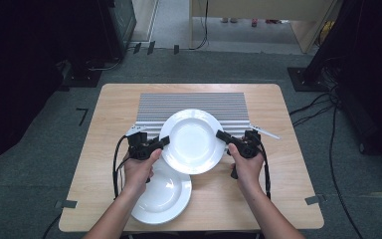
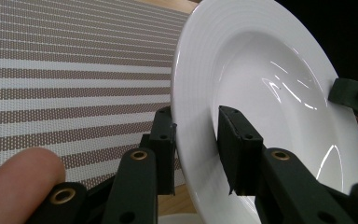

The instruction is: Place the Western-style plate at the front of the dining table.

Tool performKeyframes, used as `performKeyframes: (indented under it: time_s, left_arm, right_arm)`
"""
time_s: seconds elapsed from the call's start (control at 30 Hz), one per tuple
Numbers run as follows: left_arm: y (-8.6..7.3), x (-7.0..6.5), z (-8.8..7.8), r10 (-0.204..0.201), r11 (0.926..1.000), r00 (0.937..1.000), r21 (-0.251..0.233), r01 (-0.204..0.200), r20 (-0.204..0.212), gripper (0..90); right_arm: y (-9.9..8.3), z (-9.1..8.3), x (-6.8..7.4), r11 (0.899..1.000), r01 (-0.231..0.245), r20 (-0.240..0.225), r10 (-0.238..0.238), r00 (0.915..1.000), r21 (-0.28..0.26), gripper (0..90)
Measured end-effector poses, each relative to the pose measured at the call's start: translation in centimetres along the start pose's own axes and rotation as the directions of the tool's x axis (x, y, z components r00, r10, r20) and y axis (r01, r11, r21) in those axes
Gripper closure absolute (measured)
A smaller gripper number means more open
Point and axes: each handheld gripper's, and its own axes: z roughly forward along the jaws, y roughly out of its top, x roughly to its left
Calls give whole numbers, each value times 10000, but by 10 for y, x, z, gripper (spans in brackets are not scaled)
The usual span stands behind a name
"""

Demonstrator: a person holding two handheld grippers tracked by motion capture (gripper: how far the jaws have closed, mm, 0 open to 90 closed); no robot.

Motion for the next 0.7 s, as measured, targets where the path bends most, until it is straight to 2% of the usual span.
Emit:
performKeyframes:
  time_s: [0.27,0.4,0.47,0.67,0.7]
  left_arm:
    - [14,9,12,-232,9997,9996,-20,232,-180,692]
    - [21,18,21,-537,9983,9984,223,541,-171,693]
    - [25,21,26,-532,9982,9983,270,539,-256,692]
    - [33,29,48,-791,9944,9959,670,819,-434,689]
    - [34,30,51,-840,9935,9954,734,872,-458,690]
  right_arm:
    - [12,17,-2,9999,-99,124,99,9999,-21,775]
    - [18,28,-4,10000,-96,294,96,9995,14,775]
    - [20,34,-6,10000,-55,356,54,9994,42,774]
    - [28,50,-17,9991,-350,644,333,9974,251,773]
    - [30,54,-22,9981,-563,763,542,9956,260,774]
